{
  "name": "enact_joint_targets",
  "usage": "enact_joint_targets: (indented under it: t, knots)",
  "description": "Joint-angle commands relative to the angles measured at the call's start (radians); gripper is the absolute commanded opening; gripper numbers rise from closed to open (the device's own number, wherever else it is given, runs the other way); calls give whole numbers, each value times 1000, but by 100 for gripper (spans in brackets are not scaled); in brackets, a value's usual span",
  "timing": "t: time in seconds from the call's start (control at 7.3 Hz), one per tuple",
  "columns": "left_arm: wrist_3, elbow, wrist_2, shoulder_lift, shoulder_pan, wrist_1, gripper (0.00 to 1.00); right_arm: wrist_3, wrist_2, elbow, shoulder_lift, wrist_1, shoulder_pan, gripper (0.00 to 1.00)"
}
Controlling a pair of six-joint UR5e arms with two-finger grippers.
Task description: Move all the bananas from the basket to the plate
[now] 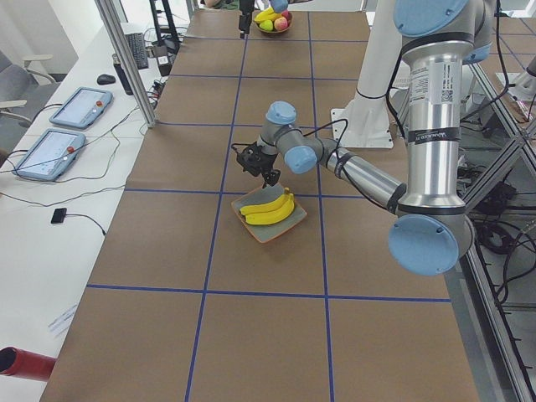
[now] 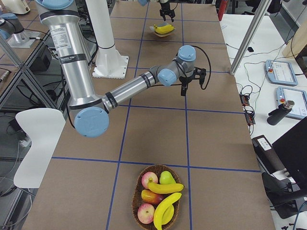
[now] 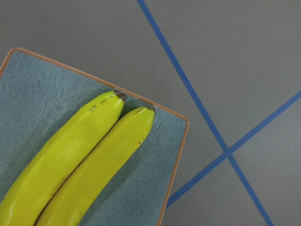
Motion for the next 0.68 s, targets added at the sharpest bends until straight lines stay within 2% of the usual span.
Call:
enact_joint_targets:
  t: [0.0, 0.14, 0.55]
  knots:
    - [48, 9, 0, -77, -5, 88, 100, -318, -10, -12, -171, -8, 115, 100]
    - [46, 9, 0, -83, -4, 88, 100, -391, -13, -41, -199, -8, 170, 100]
    - [46, 29, 0, -108, -2, 88, 100, -786, -121, -133, -240, -55, 299, 100]
